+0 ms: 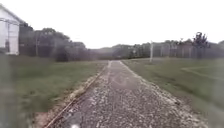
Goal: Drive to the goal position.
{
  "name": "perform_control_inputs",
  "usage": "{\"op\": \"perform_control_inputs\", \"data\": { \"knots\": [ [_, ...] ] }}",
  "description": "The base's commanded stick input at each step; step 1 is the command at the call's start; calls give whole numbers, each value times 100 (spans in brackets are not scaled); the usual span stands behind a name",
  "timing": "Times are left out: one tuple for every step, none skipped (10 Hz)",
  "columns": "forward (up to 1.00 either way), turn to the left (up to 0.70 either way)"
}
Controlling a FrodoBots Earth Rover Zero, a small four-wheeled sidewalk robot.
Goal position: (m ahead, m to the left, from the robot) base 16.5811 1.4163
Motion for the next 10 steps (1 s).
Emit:
{"op": "perform_control_inputs", "data": {
  "knots": [
    [68,0],
    [68,0],
    [68,0],
    [68,0],
    [68,0],
    [68,0],
    [68,0],
    [68,0],
    [68,0],
    [68,0]
  ]
}}
